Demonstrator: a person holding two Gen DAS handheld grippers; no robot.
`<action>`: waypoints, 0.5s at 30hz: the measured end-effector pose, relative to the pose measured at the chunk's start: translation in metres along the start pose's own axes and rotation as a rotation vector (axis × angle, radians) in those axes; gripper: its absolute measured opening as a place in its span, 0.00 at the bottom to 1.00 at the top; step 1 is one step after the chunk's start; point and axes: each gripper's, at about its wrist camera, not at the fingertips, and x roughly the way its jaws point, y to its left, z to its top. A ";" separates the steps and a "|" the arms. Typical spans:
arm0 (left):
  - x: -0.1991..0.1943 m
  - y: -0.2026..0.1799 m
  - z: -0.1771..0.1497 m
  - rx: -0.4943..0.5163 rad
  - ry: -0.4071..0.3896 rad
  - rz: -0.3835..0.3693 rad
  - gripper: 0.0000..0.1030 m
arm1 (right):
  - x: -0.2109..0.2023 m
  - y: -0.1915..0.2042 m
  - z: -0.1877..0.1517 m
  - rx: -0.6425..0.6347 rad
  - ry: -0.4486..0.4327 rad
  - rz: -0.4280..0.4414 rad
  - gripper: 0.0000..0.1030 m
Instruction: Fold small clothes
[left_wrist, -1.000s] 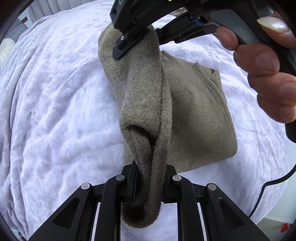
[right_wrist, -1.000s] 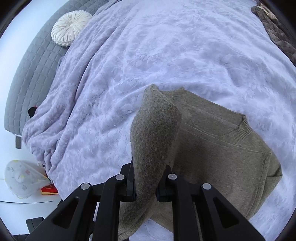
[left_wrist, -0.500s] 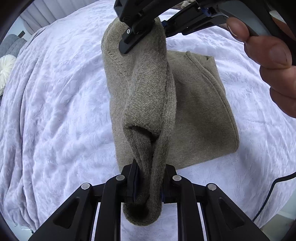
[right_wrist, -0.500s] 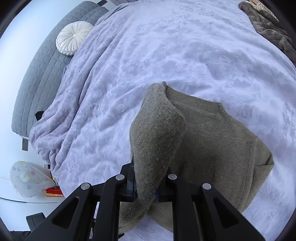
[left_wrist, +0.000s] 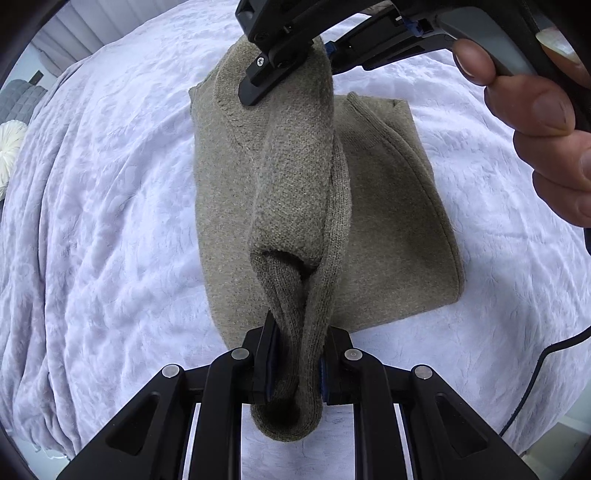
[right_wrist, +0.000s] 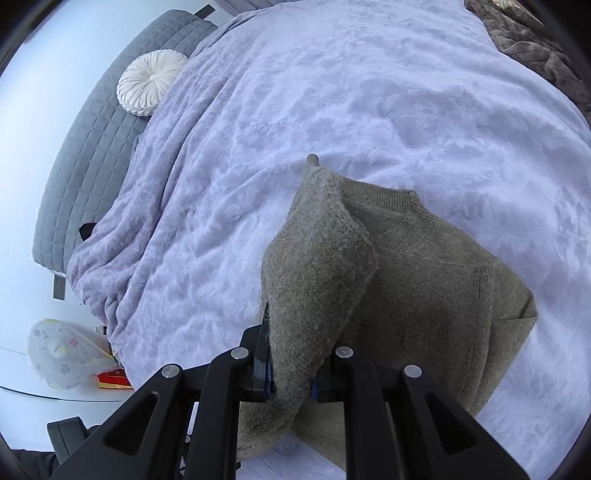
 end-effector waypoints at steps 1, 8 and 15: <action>0.001 -0.004 0.001 0.009 0.000 0.000 0.18 | -0.002 -0.003 -0.001 -0.003 -0.002 0.002 0.15; 0.001 -0.033 0.008 0.039 -0.001 0.004 0.18 | -0.013 -0.028 -0.010 -0.004 -0.013 0.028 0.15; 0.005 -0.063 0.013 0.104 0.013 0.008 0.18 | -0.019 -0.048 -0.017 0.008 -0.029 0.050 0.15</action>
